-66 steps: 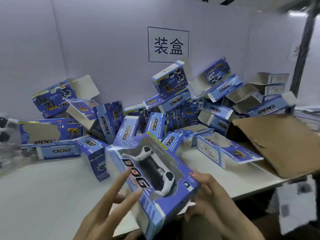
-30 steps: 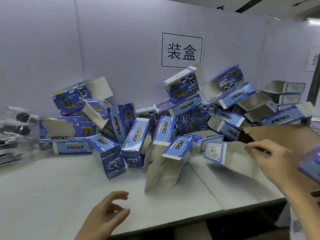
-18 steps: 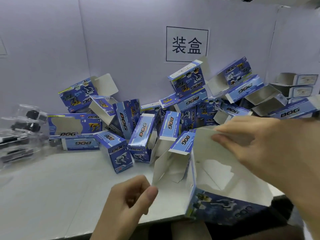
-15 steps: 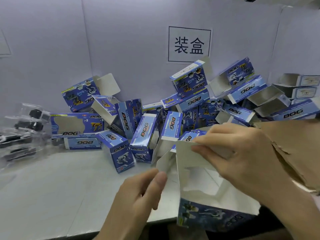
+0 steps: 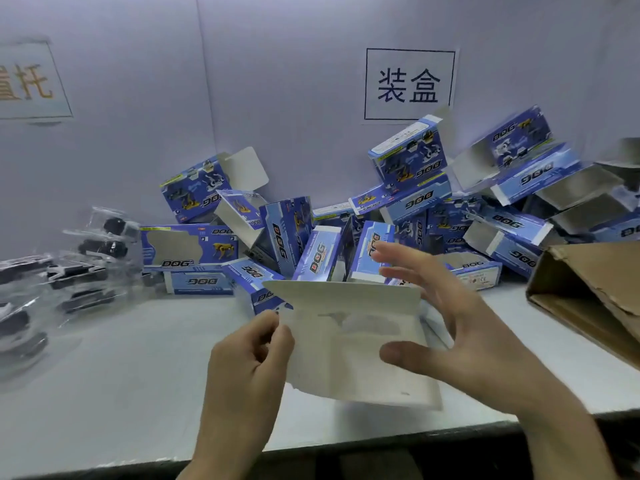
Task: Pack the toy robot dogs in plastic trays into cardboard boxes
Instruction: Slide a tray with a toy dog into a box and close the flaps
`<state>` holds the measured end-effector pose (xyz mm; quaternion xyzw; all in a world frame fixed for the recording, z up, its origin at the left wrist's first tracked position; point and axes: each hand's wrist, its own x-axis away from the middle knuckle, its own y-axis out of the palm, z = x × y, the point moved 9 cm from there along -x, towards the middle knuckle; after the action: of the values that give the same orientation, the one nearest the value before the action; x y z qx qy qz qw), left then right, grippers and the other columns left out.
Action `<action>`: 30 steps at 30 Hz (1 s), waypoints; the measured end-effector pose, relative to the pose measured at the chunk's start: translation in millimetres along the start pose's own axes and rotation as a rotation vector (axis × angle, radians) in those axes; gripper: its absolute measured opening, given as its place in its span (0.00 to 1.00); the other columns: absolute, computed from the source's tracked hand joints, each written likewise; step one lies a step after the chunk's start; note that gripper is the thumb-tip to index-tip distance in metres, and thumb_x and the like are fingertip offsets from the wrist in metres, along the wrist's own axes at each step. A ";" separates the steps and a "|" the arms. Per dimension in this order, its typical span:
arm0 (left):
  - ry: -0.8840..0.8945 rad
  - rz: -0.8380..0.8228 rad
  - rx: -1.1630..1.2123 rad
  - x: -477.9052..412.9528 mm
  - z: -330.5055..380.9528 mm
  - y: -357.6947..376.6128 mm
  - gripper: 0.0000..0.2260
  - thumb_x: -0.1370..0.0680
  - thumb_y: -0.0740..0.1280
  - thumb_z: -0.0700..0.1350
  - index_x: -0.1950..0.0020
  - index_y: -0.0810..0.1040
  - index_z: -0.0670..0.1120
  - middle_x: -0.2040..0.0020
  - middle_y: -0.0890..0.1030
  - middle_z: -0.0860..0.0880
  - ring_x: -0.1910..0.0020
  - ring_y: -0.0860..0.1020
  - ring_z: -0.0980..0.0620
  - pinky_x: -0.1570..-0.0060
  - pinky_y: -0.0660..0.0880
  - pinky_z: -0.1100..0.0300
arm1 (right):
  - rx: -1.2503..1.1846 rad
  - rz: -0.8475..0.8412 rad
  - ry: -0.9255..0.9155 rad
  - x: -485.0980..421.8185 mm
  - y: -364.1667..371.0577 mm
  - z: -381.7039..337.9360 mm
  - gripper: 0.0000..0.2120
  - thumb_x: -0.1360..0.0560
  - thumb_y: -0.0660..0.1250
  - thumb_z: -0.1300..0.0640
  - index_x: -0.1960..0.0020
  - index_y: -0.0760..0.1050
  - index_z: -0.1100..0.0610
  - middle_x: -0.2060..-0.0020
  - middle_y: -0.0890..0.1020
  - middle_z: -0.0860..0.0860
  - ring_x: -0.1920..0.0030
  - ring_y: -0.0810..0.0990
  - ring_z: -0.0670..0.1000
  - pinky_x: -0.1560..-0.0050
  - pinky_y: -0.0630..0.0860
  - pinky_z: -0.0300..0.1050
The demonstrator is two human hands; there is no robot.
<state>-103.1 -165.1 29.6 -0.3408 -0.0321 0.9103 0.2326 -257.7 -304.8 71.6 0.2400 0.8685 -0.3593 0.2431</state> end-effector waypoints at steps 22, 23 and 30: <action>-0.254 0.094 0.117 11.9 -58.5 -11.2 0.03 0.25 0.71 0.46 0.55 0.85 0.52 0.57 0.85 0.56 0.55 0.82 0.56 0.62 0.79 0.66 | -0.138 0.543 0.454 43.9 11.3 90.3 0.07 0.27 0.73 0.61 0.60 0.84 0.50 0.64 0.86 0.47 0.65 0.83 0.44 0.64 0.81 0.40; -0.314 0.085 0.224 12.2 -66.8 -12.2 0.04 0.25 0.71 0.45 0.55 0.86 0.50 0.56 0.86 0.53 0.55 0.83 0.55 0.63 0.78 0.66 | -0.264 0.532 0.472 45.2 12.0 96.8 0.05 0.27 0.73 0.63 0.58 0.84 0.54 0.62 0.87 0.51 0.66 0.83 0.45 0.66 0.80 0.38; -0.653 -0.023 0.989 28.4 -97.6 19.9 0.18 0.30 0.70 0.43 0.43 0.81 0.38 0.47 0.84 0.40 0.56 0.85 0.49 0.63 0.82 0.60 | -1.143 0.397 0.593 43.4 57.9 121.3 0.10 0.30 0.66 0.62 0.57 0.86 0.61 0.57 0.86 0.59 0.62 0.85 0.50 0.64 0.83 0.41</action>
<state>-67.8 -180.0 -66.6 0.1062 0.3224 0.8724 0.3516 -226.5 -347.8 -59.2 0.3171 0.8915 0.2894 0.1448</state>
